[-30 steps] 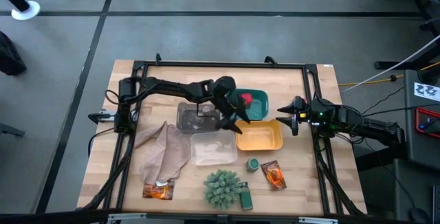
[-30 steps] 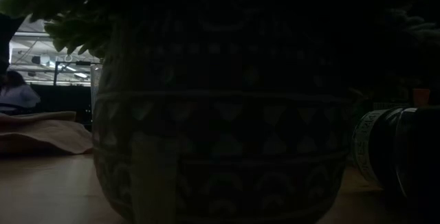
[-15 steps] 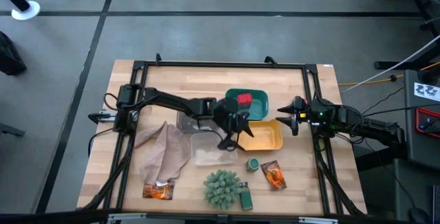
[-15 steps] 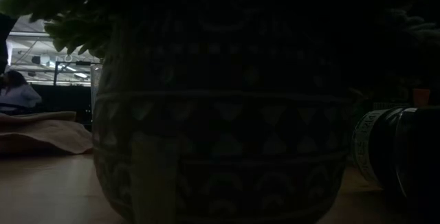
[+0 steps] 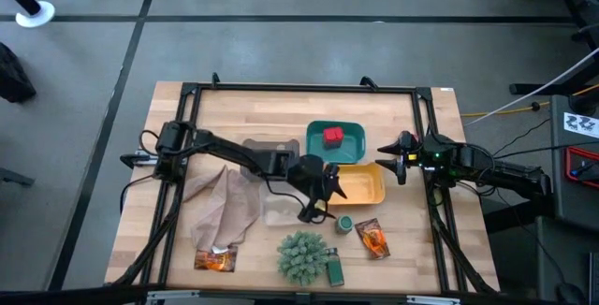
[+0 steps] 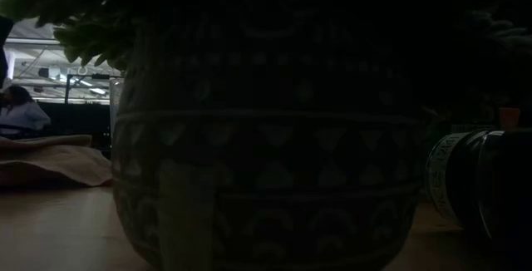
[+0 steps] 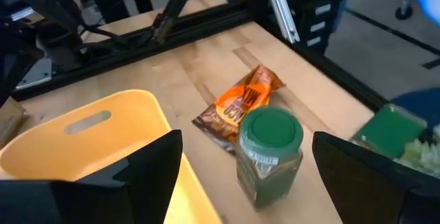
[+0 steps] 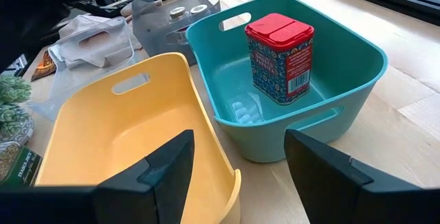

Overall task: Sort spices by type
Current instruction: Put the top green seasoning bottle into the yellow bin

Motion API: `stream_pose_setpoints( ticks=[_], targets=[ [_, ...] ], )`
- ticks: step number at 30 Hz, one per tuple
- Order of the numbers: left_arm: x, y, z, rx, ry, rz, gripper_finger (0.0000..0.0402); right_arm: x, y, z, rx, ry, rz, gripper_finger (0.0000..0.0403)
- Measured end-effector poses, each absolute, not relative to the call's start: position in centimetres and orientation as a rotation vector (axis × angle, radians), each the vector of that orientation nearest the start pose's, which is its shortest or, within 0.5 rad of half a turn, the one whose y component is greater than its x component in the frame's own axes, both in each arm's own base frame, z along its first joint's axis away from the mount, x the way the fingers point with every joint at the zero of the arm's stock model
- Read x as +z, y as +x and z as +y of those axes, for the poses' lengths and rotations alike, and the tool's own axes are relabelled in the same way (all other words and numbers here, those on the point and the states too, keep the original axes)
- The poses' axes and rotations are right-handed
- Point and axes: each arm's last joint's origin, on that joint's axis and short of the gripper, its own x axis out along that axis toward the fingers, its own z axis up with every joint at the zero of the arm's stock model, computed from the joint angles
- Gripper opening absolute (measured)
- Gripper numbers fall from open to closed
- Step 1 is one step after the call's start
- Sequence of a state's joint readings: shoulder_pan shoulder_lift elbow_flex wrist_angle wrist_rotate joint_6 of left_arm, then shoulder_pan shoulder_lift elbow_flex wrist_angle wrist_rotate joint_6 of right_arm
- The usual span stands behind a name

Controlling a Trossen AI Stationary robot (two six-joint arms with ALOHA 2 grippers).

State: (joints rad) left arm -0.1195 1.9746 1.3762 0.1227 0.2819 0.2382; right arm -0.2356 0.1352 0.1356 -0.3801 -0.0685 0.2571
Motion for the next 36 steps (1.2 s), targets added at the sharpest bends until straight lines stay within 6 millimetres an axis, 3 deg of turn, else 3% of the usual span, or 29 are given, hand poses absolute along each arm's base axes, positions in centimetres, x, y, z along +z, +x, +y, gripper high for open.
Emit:
stream_pose_setpoints(
  ticks=[10, 23, 36],
  targets=[
    [18.3, 44.8, -9.0, -0.367, 0.116, 0.471, 0.0310, 16.5, 9.1, -2.0, -0.211, 0.309, 0.340, 0.0227],
    [14.3, 46.0, -9.4, -0.333, 0.067, 0.474, 0.0310, 16.4, 9.1, -2.0, -0.211, 0.309, 0.342, 0.0227],
    [14.9, 46.3, -9.5, -0.321, 0.065, 0.394, 0.0310, 16.4, 9.1, -2.0, -0.212, 0.311, 0.341, 0.0227]
  ],
)
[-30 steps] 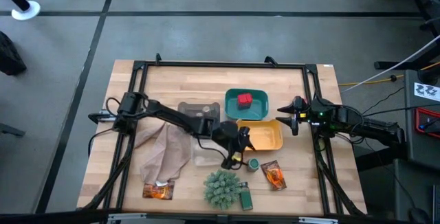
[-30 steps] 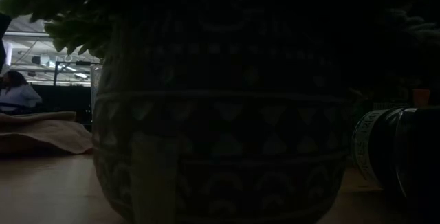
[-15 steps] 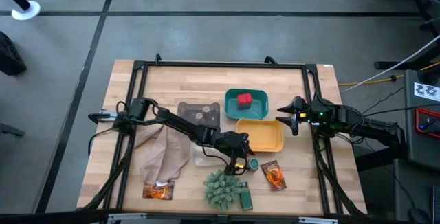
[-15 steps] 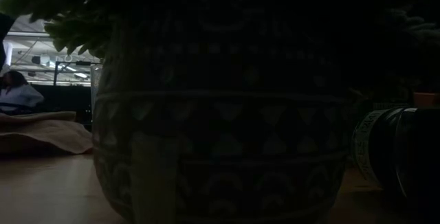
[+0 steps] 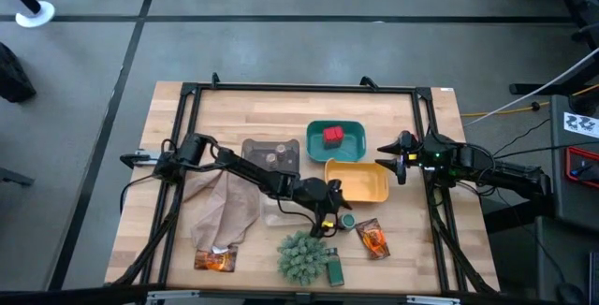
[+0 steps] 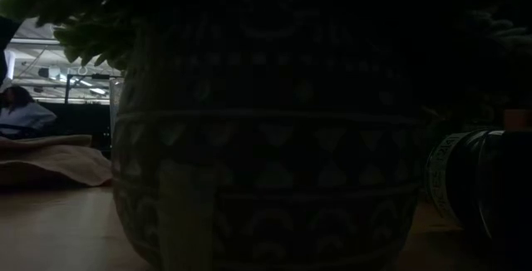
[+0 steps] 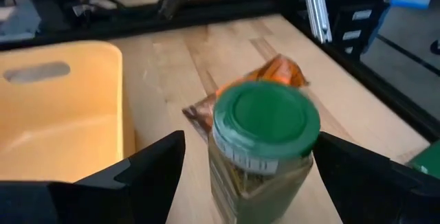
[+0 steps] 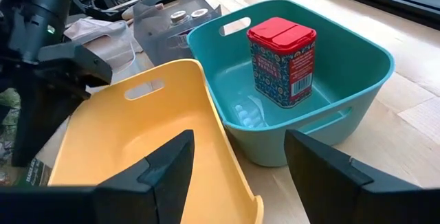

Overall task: Sort spices by type
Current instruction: Put the top green seasoning bottle into the yellow bin

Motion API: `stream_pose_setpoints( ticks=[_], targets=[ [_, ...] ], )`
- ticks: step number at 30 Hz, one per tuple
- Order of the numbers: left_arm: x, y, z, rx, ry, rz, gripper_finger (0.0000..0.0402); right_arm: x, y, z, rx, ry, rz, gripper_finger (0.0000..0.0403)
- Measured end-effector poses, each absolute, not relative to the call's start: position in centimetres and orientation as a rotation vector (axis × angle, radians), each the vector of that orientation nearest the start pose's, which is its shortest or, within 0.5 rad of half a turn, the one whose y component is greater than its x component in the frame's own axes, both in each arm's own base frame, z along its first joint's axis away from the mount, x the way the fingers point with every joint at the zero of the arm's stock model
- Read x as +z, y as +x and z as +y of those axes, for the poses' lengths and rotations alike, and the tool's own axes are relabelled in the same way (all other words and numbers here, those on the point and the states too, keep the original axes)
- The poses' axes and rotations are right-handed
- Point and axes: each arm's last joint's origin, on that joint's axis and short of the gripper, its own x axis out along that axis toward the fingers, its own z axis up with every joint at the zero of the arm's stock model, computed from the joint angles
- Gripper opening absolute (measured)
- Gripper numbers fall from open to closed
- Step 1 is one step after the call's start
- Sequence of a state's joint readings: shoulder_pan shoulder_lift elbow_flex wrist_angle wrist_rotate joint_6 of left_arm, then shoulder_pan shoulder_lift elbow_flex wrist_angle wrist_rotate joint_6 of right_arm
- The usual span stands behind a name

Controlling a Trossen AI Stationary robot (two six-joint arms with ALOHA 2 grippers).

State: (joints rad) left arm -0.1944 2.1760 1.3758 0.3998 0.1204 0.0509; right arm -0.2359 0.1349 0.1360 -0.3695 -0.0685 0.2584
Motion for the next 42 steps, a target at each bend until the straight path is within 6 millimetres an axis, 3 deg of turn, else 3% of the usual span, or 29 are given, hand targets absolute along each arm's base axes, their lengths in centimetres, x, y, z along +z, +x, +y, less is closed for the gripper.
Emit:
stream_pose_setpoints(
  ticks=[34, 42],
  targets=[
    [15.13, 46.45, -9.37, -0.322, 0.076, 0.364, 0.0309, 16.45, 9.14, -1.99, -0.212, 0.313, 0.341, 0.0227],
    [15.15, 46.45, -9.38, -0.326, 0.090, 0.360, 0.0251, 16.45, 9.14, -1.99, -0.212, 0.313, 0.341, 0.0227]
  ],
)
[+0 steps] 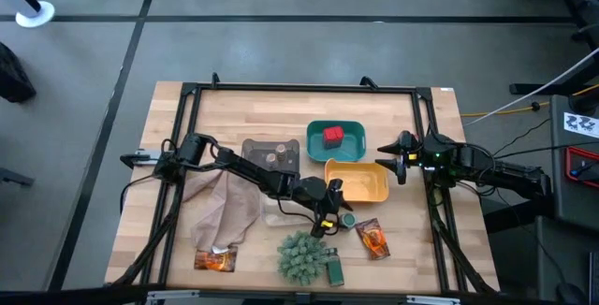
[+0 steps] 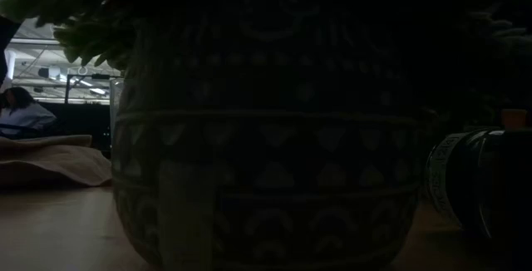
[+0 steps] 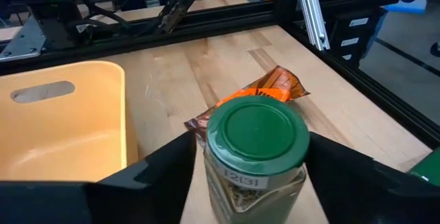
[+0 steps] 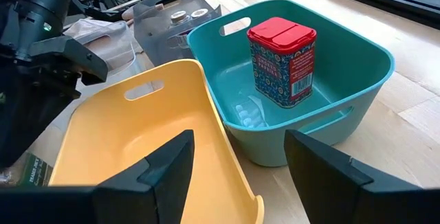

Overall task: Sort spices by type
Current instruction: Put the top green seasoning bottle into the yellow bin

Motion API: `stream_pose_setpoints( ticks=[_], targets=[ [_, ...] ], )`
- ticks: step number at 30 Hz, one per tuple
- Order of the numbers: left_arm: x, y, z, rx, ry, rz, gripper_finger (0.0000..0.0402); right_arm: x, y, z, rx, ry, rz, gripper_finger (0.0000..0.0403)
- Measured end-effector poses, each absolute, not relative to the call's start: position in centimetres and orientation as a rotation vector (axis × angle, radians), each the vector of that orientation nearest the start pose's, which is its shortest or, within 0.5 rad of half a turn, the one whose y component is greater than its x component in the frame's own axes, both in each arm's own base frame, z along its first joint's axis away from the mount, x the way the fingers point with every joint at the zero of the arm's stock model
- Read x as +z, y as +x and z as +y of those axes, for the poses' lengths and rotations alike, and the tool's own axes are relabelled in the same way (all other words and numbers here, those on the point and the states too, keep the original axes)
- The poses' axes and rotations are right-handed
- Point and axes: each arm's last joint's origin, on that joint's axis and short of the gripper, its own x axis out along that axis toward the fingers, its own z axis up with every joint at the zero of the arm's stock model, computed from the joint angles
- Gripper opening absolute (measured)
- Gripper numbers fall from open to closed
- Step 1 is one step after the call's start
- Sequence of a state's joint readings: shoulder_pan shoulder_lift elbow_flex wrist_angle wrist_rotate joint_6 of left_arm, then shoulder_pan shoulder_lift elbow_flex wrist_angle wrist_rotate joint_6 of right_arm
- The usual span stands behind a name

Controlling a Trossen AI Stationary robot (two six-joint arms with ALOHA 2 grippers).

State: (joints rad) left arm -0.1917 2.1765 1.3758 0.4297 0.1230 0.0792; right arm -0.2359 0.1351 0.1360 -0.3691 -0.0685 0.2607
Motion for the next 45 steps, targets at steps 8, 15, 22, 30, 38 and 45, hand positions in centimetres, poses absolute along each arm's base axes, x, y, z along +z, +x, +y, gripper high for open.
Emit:
stream_pose_setpoints(
  ticks=[8, 15, 22, 30, 38, 45],
  targets=[
    [15.2, 46.5, -9.4, -0.327, 0.098, 0.358, 0.0181, 16.5, 9.1, -2.0, -0.212, 0.313, 0.341, 0.0227],
    [15.2, 46.5, -9.4, -0.326, 0.097, 0.353, 0.0192, 16.4, 9.1, -2.0, -0.212, 0.313, 0.342, 0.0227],
    [15.4, 46.5, -9.4, -0.324, 0.089, 0.334, 0.0191, 16.4, 9.1, -2.0, -0.212, 0.314, 0.342, 0.0227],
    [16.3, 46.6, -8.6, -0.302, 0.070, 0.311, 0.0193, 16.4, 9.1, -2.0, -0.212, 0.314, 0.342, 0.0227],
    [18.6, 46.5, -6.8, -0.260, 0.024, 0.268, 0.0194, 16.4, 9.1, -2.0, -0.210, 0.314, 0.343, 0.0227],
    [22.0, 45.9, -5.2, -0.229, 0.023, 0.200, 0.0195, 16.4, 9.1, -2.0, -0.209, 0.314, 0.343, 0.0227]
  ],
)
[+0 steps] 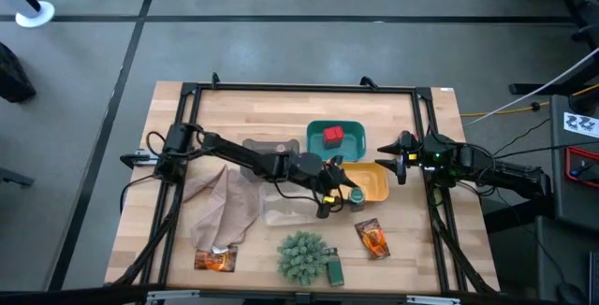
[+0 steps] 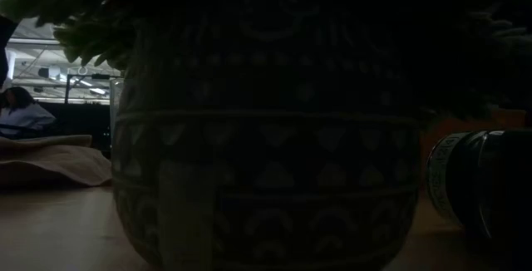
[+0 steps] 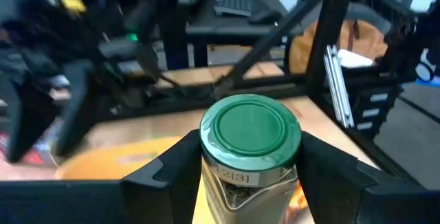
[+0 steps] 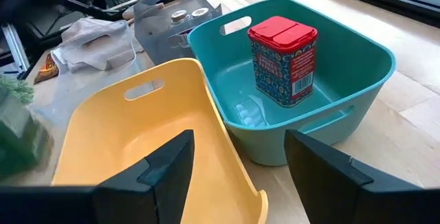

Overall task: Sort spices by type
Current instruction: Put the top green seasoning bottle into the yellow bin

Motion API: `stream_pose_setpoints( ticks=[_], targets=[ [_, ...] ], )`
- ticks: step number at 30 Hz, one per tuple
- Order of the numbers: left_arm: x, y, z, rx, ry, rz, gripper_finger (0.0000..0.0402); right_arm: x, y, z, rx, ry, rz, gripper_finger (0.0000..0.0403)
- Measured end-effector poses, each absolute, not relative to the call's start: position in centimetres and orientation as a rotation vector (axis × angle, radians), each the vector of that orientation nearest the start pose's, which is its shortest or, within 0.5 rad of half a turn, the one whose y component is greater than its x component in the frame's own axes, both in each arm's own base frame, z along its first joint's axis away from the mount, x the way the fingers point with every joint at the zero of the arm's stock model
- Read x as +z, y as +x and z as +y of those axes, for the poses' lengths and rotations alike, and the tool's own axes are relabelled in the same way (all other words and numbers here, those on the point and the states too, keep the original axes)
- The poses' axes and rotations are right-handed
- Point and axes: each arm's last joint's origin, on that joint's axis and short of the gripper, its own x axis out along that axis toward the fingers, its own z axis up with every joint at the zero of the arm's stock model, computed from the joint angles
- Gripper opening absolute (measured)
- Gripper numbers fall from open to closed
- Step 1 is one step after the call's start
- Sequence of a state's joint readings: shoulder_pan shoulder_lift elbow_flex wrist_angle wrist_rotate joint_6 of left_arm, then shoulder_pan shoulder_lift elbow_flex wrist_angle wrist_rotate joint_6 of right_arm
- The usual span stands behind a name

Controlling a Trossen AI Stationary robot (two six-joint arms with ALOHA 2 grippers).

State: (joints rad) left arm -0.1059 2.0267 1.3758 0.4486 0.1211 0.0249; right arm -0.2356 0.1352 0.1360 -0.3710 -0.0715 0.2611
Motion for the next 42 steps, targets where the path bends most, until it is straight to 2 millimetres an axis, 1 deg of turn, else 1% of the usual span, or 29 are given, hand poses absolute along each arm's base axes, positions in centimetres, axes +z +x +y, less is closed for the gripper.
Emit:
stream_pose_setpoints(
  ticks=[3, 6, 9, 12, 17, 20, 29, 35, 38, 42],
  targets=[
    [23.3, 45.6, -4.1, -0.205, 0.028, 0.179, 0.0195, 16.4, 9.1, -2.0, -0.209, 0.314, 0.343, 0.0227],
    [23.4, 45.6, -2.7, -0.173, 0.019, 0.192, 0.0195, 16.4, 9.1, -2.0, -0.210, 0.314, 0.343, 0.0227],
    [22.9, 45.6, -1.4, -0.144, 0.014, 0.234, 0.0195, 16.4, 9.1, -2.0, -0.210, 0.314, 0.342, 0.0227],
    [22.1, 45.4, -0.2, -0.117, 0.005, 0.322, 0.0195, 16.4, 9.1, -2.0, -0.210, 0.314, 0.342, 0.0227],
    [20.8, 44.9, 1.2, -0.095, 0.021, 0.456, 0.0196, 16.4, 9.1, -2.0, -0.209, 0.314, 0.343, 0.0227],
    [20.2, 44.6, 1.6, -0.095, 0.043, 0.514, 0.0196, 16.4, 9.1, -2.0, -0.209, 0.314, 0.343, 0.0227],
    [18.6, 43.9, 1.5, -0.125, 0.126, 0.554, 0.0196, 16.4, 9.1, -2.0, -0.211, 0.322, 0.341, 0.0227],
    [18.5, 43.8, 1.5, -0.128, 0.141, 0.553, 0.0196, 16.4, 9.1, -2.0, -0.211, 0.322, 0.341, 0.0227],
    [18.5, 43.8, 1.5, -0.126, 0.133, 0.556, 0.0205, 16.5, 9.1, -2.0, -0.210, 0.322, 0.341, 0.0227],
    [18.5, 43.8, 1.5, -0.120, 0.110, 0.557, 0.0233, 16.5, 9.1, -2.0, -0.211, 0.322, 0.341, 0.0227]
  ],
)
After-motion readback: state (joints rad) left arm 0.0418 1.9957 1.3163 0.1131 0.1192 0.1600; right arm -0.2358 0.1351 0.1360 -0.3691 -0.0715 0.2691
